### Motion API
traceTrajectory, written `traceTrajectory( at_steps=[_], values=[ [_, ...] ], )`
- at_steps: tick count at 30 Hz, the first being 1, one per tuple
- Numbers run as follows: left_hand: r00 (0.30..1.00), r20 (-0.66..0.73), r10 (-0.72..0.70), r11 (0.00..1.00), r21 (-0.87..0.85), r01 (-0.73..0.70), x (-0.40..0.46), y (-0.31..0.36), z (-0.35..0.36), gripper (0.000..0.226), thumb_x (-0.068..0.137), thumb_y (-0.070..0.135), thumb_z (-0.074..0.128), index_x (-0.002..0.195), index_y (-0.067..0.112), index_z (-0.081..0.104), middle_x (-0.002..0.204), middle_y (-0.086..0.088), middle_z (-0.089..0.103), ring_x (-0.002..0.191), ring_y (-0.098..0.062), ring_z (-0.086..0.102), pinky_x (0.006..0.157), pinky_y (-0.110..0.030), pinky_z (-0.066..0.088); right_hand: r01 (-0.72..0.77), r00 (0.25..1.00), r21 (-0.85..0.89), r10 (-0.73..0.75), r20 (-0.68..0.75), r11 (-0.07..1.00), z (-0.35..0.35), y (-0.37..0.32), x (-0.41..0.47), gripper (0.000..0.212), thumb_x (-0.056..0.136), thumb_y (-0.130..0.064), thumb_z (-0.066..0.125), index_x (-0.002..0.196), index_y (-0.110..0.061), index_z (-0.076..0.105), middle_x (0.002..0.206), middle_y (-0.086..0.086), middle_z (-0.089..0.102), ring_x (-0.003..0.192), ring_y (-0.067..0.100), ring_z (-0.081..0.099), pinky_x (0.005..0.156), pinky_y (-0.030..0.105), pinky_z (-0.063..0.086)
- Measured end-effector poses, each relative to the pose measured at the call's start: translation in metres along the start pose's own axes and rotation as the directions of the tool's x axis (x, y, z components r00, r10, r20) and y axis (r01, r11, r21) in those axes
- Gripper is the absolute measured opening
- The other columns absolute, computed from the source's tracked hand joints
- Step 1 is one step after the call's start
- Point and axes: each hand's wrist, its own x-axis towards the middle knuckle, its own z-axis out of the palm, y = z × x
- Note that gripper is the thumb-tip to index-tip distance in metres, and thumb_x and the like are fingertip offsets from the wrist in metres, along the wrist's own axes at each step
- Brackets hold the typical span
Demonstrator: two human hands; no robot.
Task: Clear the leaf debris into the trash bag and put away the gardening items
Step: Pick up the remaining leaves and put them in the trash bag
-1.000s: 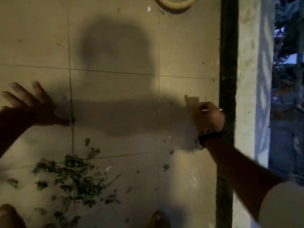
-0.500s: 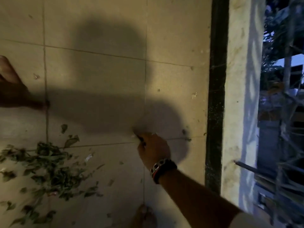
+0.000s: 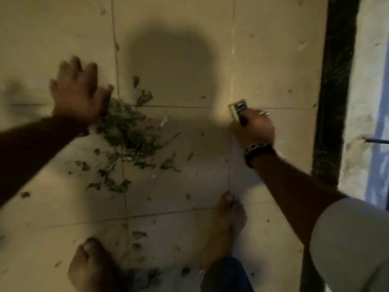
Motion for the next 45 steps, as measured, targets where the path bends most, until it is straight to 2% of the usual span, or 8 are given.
traceTrajectory(
  at_steps=[4, 11, 14, 21, 27, 31, 36, 45],
  values=[
    [0.952, 0.267, 0.150, 0.938, -0.342, -0.052, -0.124, 0.095, -0.084, 0.072, 0.094, 0.053, 0.036, 0.151, 0.008, 0.037, 0.156, -0.025, 0.031, 0.142, -0.048, 0.028, 0.113, -0.062, 0.029, 0.348, 0.858, 0.267, -0.420, 0.296, 0.899, 0.014, -0.092, -0.108, 0.026, 0.085, -0.026, 0.061, 0.108, -0.024, 0.071, 0.091, 0.010, 0.068, 0.086, 0.032, 0.062, 0.069, 0.037, 0.051],
    [0.994, -0.058, 0.094, 0.916, -0.386, -0.109, -0.126, 0.077, -0.102, 0.045, 0.094, 0.027, 0.046, 0.132, 0.003, 0.054, 0.135, -0.023, 0.053, 0.122, -0.038, 0.050, 0.104, -0.047, 0.044, 0.162, 0.984, 0.185, -0.144, -0.104, 0.969, -0.013, -0.111, 0.006, 0.020, 0.087, -0.028, 0.057, 0.097, -0.019, 0.072, 0.091, 0.007, 0.073, 0.088, 0.032, 0.067, 0.073, 0.034, 0.053],
    [0.997, 0.055, -0.051, 0.972, -0.228, 0.062, -0.071, 0.062, -0.093, 0.058, 0.086, 0.036, 0.034, 0.136, 0.008, 0.046, 0.144, -0.019, 0.045, 0.130, -0.042, 0.043, 0.103, -0.054, 0.042, 0.277, 0.961, 0.049, -0.278, 0.010, 0.960, -0.008, -0.145, 0.038, 0.026, 0.090, -0.022, 0.052, 0.110, -0.021, 0.069, 0.109, 0.011, 0.069, 0.103, 0.034, 0.063, 0.082, 0.036, 0.051],
    [0.920, 0.317, 0.232, 0.973, -0.082, -0.217, -0.046, 0.087, -0.079, 0.092, 0.086, 0.033, 0.066, 0.157, 0.013, 0.012, 0.166, -0.012, 0.006, 0.151, -0.040, 0.003, 0.120, -0.056, 0.015, 0.768, 0.607, 0.060, -0.756, 0.245, 0.637, 0.032, -0.192, -0.075, 0.027, 0.089, -0.016, 0.051, 0.108, -0.020, 0.070, 0.106, 0.012, 0.068, 0.099, 0.036, 0.063, 0.075, 0.041, 0.052],
    [0.786, 0.386, 0.483, 0.874, -0.270, -0.404, -0.259, 0.072, -0.074, 0.091, 0.066, 0.001, 0.072, 0.150, 0.009, 0.037, 0.154, -0.015, 0.040, 0.142, -0.038, 0.037, 0.111, -0.059, 0.037, 0.877, 0.340, 0.189, -0.848, 0.407, 0.442, 0.033, -0.094, -0.195, 0.019, 0.063, -0.012, 0.072, 0.079, -0.022, 0.074, 0.072, 0.001, 0.067, 0.064, 0.026, 0.065, 0.057, 0.034, 0.055],
    [0.903, 0.194, 0.382, 0.912, -0.233, -0.336, -0.267, 0.030, -0.078, 0.045, 0.098, 0.019, 0.043, 0.141, 0.009, 0.049, 0.145, -0.019, 0.051, 0.135, -0.038, 0.046, 0.106, -0.056, 0.044, 0.803, 0.499, 0.219, -0.826, 0.261, 0.555, 0.019, -0.097, -0.168, 0.017, 0.071, -0.022, 0.066, 0.086, -0.022, 0.074, 0.076, 0.004, 0.069, 0.070, 0.029, 0.067, 0.054, 0.030, 0.054],
    [0.994, 0.110, -0.011, 0.997, -0.070, 0.019, -0.129, -0.021, -0.082, 0.082, 0.081, 0.024, 0.066, 0.152, 0.013, 0.026, 0.160, -0.017, 0.024, 0.146, -0.042, 0.023, 0.114, -0.057, 0.030, 0.651, 0.756, 0.057, -0.653, 0.050, 0.757, 0.023, -0.189, -0.067, 0.035, 0.090, -0.028, 0.043, 0.116, -0.024, 0.067, 0.115, 0.008, 0.068, 0.105, 0.033, 0.061, 0.085, 0.040, 0.049],
    [0.956, 0.248, 0.158, 0.946, -0.314, -0.075, -0.221, 0.008, -0.072, 0.066, 0.089, 0.029, 0.044, 0.149, 0.004, 0.034, 0.154, -0.021, 0.035, 0.138, -0.040, 0.037, 0.113, -0.051, 0.037, 0.840, 0.506, 0.032, -0.802, 0.317, 0.542, 0.056, -0.201, -0.186, 0.023, 0.085, -0.015, 0.061, 0.106, -0.011, 0.070, 0.105, 0.015, 0.068, 0.095, 0.038, 0.063, 0.075, 0.044, 0.053]
  ],
)
